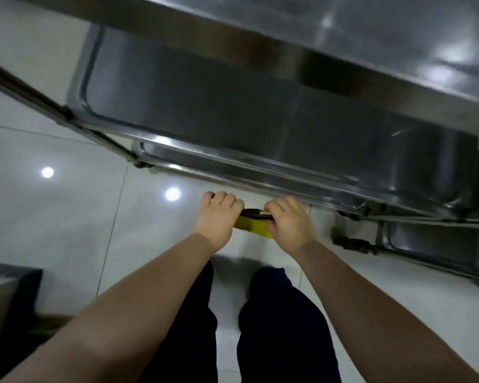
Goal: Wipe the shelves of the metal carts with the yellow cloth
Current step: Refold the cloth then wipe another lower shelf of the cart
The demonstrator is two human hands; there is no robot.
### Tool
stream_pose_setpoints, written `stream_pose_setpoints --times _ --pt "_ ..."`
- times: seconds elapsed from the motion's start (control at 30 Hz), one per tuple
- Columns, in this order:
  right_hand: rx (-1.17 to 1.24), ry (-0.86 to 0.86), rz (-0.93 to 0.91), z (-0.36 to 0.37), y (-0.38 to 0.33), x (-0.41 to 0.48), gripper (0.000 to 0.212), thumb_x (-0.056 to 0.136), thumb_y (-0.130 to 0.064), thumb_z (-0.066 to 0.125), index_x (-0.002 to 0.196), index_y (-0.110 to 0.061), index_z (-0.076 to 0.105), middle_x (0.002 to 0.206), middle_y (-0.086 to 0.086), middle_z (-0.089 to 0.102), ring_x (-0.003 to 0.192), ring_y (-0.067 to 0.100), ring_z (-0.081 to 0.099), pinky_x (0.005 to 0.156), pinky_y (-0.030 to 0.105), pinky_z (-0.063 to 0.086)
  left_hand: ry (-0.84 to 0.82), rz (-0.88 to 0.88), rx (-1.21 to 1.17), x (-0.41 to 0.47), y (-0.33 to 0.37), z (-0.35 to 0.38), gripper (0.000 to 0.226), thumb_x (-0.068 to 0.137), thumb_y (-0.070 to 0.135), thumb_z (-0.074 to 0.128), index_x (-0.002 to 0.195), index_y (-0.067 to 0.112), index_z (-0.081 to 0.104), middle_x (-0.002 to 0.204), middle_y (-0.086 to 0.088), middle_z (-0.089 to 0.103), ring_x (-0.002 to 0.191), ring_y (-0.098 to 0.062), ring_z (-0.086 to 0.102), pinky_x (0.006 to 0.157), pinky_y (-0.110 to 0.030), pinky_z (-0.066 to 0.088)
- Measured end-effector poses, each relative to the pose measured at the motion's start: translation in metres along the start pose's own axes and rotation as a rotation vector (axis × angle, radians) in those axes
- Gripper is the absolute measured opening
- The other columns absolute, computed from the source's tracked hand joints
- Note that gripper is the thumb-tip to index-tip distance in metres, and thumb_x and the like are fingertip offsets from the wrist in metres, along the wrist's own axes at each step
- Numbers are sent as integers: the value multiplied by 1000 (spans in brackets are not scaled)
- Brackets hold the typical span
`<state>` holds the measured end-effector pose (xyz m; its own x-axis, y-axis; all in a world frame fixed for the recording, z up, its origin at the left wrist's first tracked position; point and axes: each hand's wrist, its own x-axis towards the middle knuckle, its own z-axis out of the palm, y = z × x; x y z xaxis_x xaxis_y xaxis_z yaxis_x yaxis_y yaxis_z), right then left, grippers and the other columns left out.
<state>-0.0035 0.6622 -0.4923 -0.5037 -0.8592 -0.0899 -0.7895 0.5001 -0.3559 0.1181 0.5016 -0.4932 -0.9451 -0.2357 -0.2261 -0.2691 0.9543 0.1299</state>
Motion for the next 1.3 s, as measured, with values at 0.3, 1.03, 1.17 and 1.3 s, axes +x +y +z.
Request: stream_pose_setpoints --times 0.3,1.03,1.17,1.3 --pt "163 -99 -144 -183 -224 34 34 67 -1 74 98 -12 65 91 2 59 86 23 50 74 39 48 244 -384 -199 -150 -76 -238 34 64 -1 79 91 16 67 84 -2 64 82 -29 57 76 -35 28" --pt "484 178 -244 -487 -535 345 28 82 -1 61 93 -26 56 94 -16 55 92 7 52 75 24 43 666 -342 -290 -141 -406 -660 14 83 23 73 96 24 70 87 10 59 96 -26 52 83 -45 45" --pt "446 158 -271 -494 -556 425 25 83 -3 61 93 -26 58 96 -12 56 96 11 51 74 24 42 643 -426 -215 -109 -462 -689 17 86 27 70 103 26 70 96 5 66 100 -25 51 82 -39 38" --pt "377 266 -306 -494 -583 508 30 76 2 59 88 -25 55 92 -9 54 99 20 48 82 33 41 642 -464 -114 -70 -525 -711 17 88 28 67 104 26 68 98 5 66 100 -26 50 78 -36 29"
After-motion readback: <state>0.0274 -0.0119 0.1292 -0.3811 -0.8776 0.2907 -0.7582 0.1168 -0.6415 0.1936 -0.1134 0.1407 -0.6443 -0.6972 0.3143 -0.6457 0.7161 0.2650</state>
